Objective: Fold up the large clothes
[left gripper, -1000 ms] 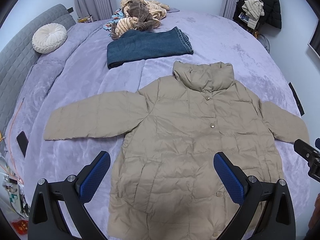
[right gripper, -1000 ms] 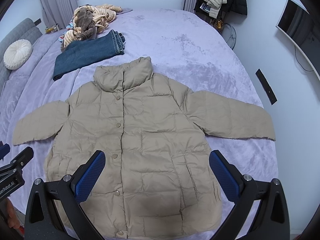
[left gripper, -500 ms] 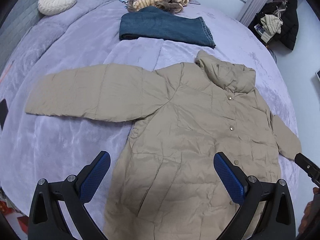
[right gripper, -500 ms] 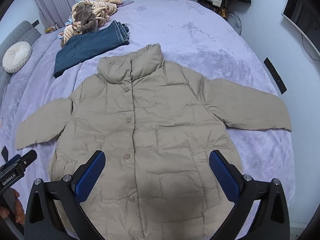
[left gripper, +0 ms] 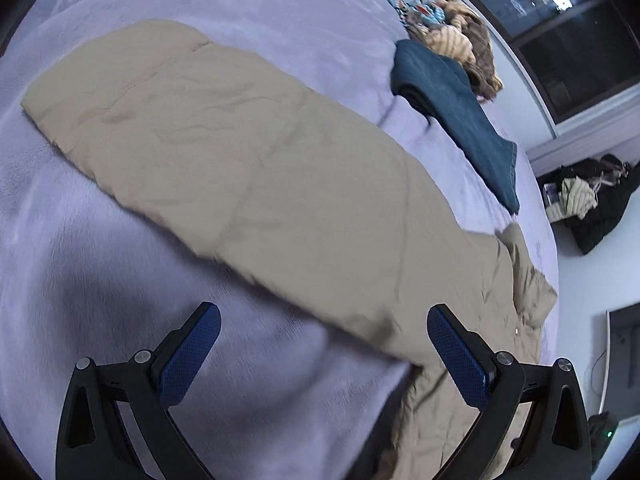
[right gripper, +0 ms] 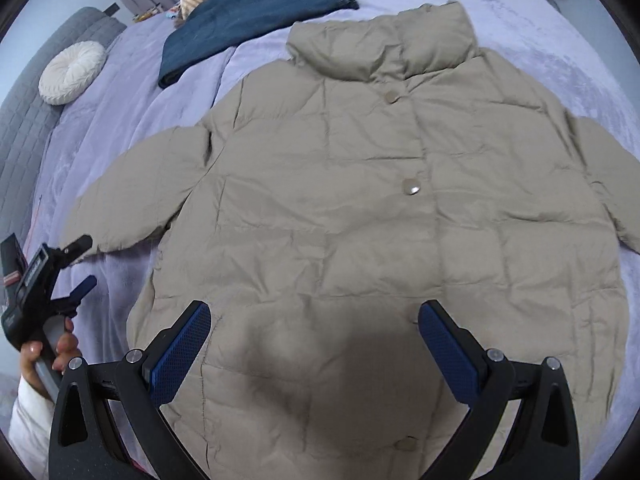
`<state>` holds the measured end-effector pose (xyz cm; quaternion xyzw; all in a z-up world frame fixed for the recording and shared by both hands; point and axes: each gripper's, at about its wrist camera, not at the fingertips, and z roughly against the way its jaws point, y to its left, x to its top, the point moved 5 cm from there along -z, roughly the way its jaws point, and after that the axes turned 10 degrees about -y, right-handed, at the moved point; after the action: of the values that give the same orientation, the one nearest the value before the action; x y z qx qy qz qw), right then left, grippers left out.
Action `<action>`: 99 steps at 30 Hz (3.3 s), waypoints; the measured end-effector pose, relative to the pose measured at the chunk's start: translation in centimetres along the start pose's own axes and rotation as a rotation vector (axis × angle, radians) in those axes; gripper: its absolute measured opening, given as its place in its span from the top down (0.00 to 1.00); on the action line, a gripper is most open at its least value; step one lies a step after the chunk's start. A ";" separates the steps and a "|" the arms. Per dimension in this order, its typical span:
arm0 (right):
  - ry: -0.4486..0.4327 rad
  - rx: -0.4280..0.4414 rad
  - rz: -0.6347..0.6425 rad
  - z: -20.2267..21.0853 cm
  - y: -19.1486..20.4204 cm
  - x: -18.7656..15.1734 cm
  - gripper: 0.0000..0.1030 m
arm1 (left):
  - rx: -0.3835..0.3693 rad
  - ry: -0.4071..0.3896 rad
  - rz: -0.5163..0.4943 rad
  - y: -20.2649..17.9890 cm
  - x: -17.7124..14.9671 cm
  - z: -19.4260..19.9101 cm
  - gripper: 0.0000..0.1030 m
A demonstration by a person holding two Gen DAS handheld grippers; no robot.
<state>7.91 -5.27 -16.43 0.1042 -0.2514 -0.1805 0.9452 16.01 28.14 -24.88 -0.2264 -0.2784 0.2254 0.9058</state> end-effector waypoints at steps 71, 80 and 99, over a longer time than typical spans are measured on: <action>-0.211 0.060 -0.014 3.2 -10.8 3.8 0.19 | -0.153 -0.027 -0.876 -26.2 -9.0 -0.5 0.04; -0.236 -0.211 0.653 -3.0 2.8 4.5 0.19 | -0.050 0.216 -0.379 -13.9 -3.1 -8.3 0.38; -0.258 -0.064 -0.449 -0.7 -15.7 7.3 0.74 | 0.095 0.048 -0.598 -15.2 -3.5 -7.0 0.60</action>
<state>9.59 -22.38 -18.36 0.1035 -0.3348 -0.4056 0.8442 21.91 12.20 -23.34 -0.0971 -0.3005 -0.0438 0.9478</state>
